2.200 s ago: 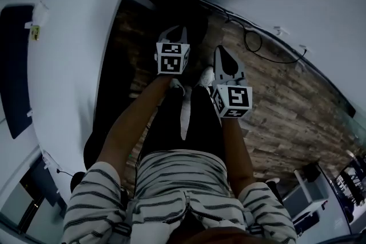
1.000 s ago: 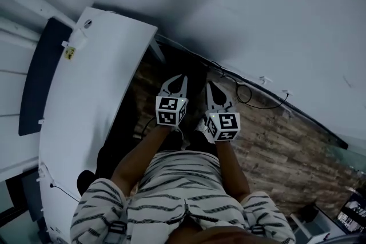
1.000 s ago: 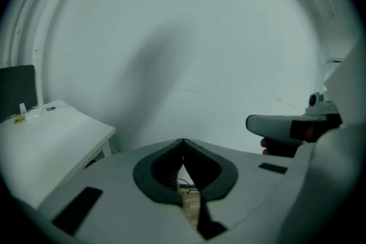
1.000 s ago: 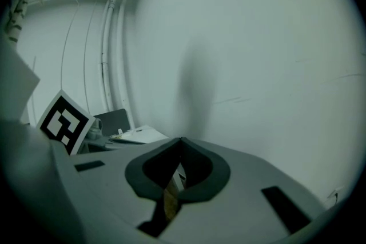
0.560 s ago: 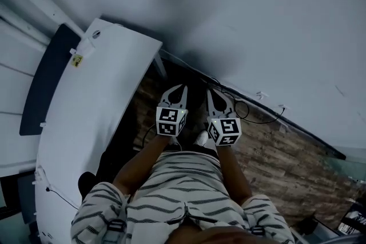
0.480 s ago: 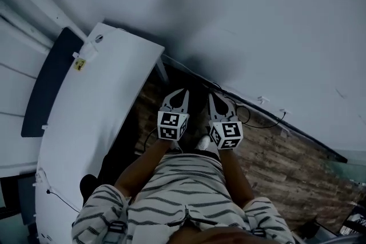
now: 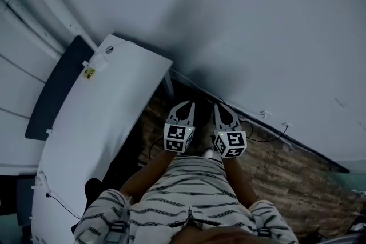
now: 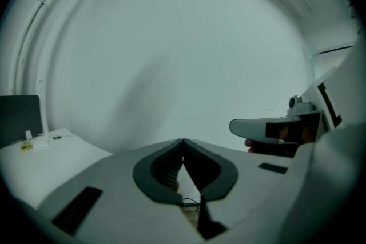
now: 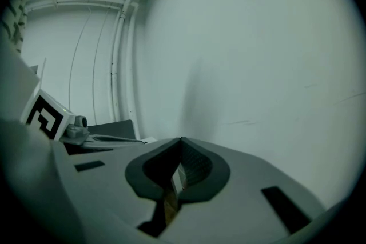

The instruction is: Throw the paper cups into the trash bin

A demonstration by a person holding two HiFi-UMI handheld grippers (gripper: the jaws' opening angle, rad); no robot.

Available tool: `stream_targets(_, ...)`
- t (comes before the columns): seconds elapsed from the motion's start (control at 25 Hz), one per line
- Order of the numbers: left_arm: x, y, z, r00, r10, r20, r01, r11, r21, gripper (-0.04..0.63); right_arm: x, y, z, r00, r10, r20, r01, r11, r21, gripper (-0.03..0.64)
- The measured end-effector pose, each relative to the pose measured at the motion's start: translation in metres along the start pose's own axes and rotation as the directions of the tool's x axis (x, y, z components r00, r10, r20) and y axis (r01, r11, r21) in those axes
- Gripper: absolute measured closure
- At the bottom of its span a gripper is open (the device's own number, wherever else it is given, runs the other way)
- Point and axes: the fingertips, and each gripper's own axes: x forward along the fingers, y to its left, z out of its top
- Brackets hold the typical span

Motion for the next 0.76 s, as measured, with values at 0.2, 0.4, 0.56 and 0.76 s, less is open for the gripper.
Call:
stream_targets(0.2,-0.005,0.004,0.004,1.000,0.003,0.026,-0.003,1.000,-0.011,0.572,0.002,0.003,0.003,1.000,-0.010,0.020,0.011,1.000,-0.019,0.606)
stream_targets(0.4,-0.010,0.003,0.004,0.999,-0.002,0.033,0.002,1.000,-0.011,0.572,0.000,0.009,0.012,0.999,-0.012,0.049,0.014,0.999,-0.029,0.606)
stream_targets(0.56,-0.011,0.002,0.009,0.999,-0.005,0.050,0.006,1.000,-0.013,0.572,-0.002,0.009,0.014,0.998,-0.013,0.056,0.015,0.999,-0.033,0.606)
stream_targets(0.76,-0.024,0.003,0.007,0.999,0.001,0.046,0.000,1.000,-0.018,0.572,-0.009,0.016,0.008,0.999,-0.013,0.052,0.014,1.000,-0.016,0.606)
